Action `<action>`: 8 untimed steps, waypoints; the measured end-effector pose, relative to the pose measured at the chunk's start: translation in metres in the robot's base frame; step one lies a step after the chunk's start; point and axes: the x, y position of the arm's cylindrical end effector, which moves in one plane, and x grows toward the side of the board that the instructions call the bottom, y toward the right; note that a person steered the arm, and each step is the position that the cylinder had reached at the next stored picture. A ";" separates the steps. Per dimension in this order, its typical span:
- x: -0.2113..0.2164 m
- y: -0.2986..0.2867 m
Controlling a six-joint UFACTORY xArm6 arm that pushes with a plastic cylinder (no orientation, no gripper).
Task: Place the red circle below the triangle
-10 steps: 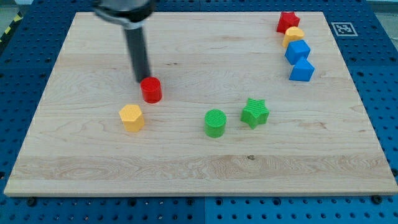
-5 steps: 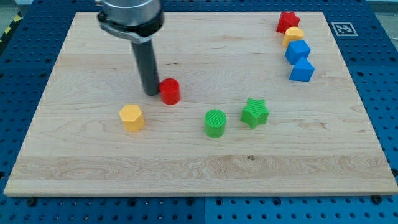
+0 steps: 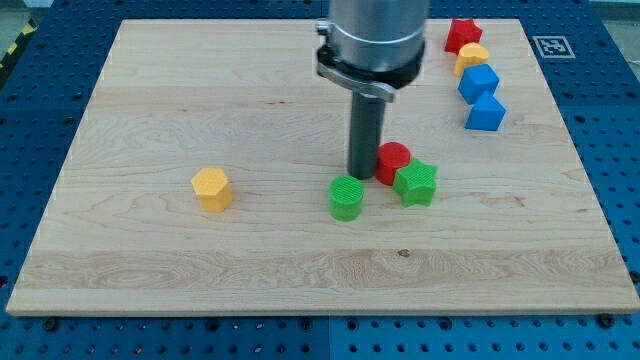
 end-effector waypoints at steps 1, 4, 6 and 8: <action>0.005 0.027; -0.001 0.079; -0.025 0.084; -0.040 0.084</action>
